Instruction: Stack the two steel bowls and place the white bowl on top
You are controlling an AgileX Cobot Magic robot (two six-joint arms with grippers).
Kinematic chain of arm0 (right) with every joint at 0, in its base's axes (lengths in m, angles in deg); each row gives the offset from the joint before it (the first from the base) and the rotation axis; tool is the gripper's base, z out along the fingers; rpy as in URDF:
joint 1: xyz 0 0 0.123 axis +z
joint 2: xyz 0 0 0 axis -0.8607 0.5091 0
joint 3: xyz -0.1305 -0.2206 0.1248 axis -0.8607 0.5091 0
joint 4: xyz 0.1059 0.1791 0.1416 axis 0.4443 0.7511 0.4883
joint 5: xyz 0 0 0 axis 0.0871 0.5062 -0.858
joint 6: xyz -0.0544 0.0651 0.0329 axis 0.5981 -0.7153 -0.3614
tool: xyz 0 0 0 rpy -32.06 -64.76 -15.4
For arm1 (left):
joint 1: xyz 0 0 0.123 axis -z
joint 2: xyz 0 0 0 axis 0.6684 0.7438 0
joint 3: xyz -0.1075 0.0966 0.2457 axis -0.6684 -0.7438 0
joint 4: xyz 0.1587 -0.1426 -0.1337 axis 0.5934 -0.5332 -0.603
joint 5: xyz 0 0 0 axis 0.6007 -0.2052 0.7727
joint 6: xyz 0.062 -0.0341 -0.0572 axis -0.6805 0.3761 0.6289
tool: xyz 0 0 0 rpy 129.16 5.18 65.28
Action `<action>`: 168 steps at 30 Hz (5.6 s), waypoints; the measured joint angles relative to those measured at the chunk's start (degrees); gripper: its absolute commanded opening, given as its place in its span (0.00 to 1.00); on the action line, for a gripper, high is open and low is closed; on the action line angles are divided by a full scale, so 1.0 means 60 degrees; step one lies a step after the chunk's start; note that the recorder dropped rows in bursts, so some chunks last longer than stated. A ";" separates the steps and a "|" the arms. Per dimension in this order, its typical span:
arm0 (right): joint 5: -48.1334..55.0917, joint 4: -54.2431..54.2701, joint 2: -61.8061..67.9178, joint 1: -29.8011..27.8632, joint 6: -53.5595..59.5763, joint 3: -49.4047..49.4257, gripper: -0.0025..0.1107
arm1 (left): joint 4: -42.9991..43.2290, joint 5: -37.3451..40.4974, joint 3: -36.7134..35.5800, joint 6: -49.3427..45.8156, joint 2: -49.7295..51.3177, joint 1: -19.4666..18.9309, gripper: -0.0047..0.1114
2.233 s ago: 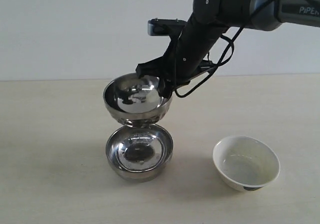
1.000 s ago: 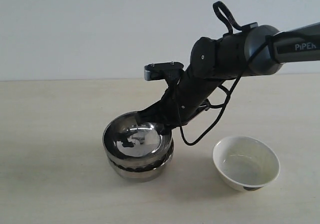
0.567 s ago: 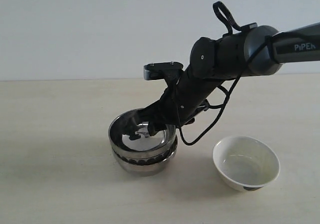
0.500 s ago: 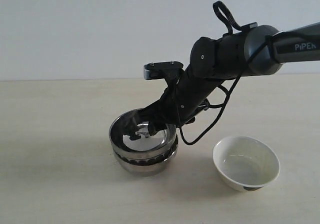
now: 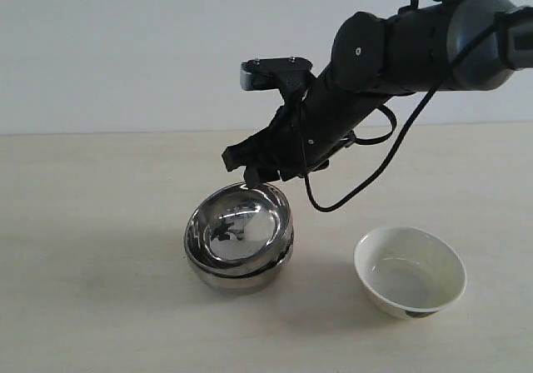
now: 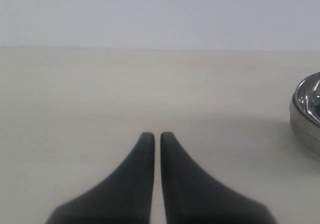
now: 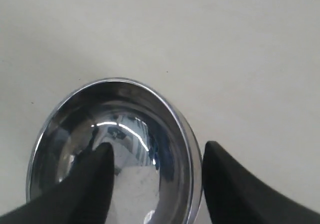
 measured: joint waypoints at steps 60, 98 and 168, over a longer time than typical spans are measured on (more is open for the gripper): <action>0.0697 -0.4271 -0.1372 -0.2614 -0.2635 0.3322 0.57 | 0.0000 0.0000 0.0000 0.0000 0.0000 0.0000 0.07; -0.0633 0.2205 -0.2806 -0.2567 0.1933 0.3322 0.02 | 0.0000 0.0000 0.0000 0.0000 0.0000 0.0000 0.07; -0.1615 0.2919 -0.0327 -0.0020 0.3339 0.1165 0.02 | 0.0000 0.0000 0.0000 0.0000 0.0000 0.0000 0.07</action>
